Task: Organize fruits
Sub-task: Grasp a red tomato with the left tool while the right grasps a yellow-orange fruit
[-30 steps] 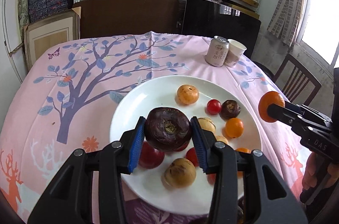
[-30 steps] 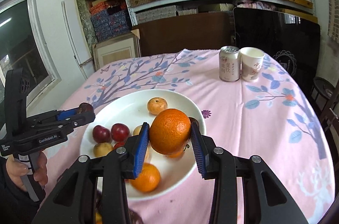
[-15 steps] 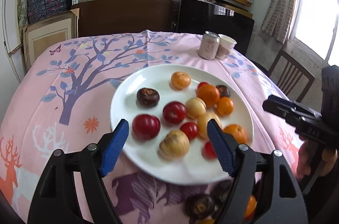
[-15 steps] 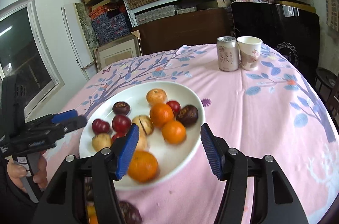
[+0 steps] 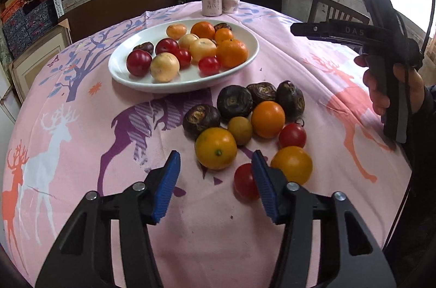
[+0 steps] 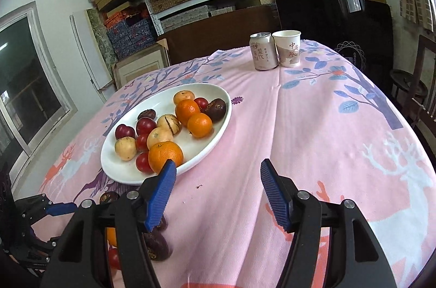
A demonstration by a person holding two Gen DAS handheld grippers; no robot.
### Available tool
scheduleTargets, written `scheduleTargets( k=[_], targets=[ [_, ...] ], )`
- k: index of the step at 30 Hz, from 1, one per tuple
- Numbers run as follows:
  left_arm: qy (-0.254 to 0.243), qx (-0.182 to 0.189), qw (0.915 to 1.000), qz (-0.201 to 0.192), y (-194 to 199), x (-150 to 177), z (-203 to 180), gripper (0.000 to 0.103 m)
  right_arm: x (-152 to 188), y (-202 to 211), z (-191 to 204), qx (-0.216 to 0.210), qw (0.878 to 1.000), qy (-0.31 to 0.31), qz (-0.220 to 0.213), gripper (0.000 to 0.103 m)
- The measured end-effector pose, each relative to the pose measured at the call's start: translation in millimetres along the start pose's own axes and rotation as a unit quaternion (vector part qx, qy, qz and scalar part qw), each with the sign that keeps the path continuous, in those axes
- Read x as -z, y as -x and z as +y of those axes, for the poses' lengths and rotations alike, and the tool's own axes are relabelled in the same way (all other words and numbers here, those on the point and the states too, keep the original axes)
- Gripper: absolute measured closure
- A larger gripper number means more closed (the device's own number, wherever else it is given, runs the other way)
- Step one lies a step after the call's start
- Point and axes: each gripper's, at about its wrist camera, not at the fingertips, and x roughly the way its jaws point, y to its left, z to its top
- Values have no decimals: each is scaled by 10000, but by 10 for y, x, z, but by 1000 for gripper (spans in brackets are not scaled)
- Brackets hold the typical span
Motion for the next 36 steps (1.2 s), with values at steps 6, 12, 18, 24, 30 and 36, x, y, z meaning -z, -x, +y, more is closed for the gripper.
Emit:
scheduleTargets(
  k=[6, 12, 18, 24, 30, 36],
  targets=[
    [-57, 153, 9998, 101, 88, 160, -179, 54, 50, 32, -68, 69, 10000, -39, 29, 38],
    [-56, 188, 9993, 325, -22, 246, -250, 65, 65, 26, -47, 75, 10000, 22, 48, 38],
    [53, 147, 9991, 385, -155, 155, -247, 66, 76, 31, -24, 49, 9999, 84, 67, 38],
    [179, 348, 9992, 126, -70, 155, -198, 76, 162, 50, 69, -120, 9992, 294, 223, 38],
    [750, 238, 9964, -322, 80, 163, 11, 76, 460, 229, 332, -543, 9957, 493, 567, 40],
    [950, 121, 9947, -372, 101, 157, 96, 76, 905, 406, 1035, -728, 9817, 1475, 964, 45]
  ],
)
